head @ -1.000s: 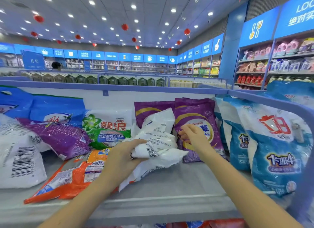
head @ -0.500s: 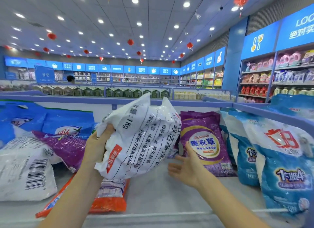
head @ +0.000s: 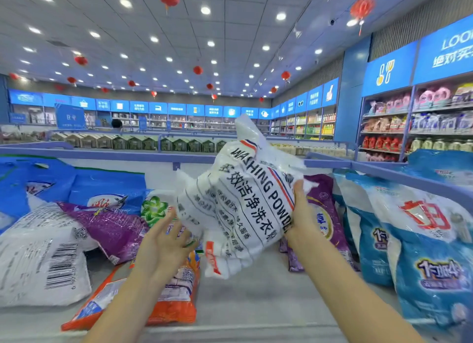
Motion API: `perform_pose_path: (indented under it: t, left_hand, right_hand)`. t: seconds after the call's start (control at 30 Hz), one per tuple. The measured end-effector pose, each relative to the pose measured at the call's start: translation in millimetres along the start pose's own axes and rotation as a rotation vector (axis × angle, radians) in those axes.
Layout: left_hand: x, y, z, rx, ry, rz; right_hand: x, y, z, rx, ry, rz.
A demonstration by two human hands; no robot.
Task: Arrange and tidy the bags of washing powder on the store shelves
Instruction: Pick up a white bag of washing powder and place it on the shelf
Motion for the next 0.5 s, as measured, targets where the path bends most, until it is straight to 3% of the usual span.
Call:
perform_pose_path:
  t: [0.07, 0.2, 0.3, 0.5]
  left_hand:
    - [10, -11, -3, -0.009, 0.036, -0.008]
    - [26, 13, -3, 0.01, 0.044, 0.353]
    - [14, 37, 7, -0.038, 0.061, 0.74]
    - [25, 89, 4, 0.018, 0.321, 0.887]
  right_hand:
    - [-51, 2, -14, 0.046, -0.238, -0.232]
    - [-108, 43, -62, -0.1, -0.642, -0.483]
    - [-105, 50, -70, -0.142, -0.678, -0.536]
    - [-81, 34, -44, -0.305, -0.552, -0.623]
Point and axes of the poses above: each hand's wrist, its own z-axis towards the middle knuckle, its own y-axis out of the palm, x = y × z, the point moved 10 cm from there along z, towards the middle knuckle, and after that the axes turned 4 degrees about z, right-handed, at the moved point
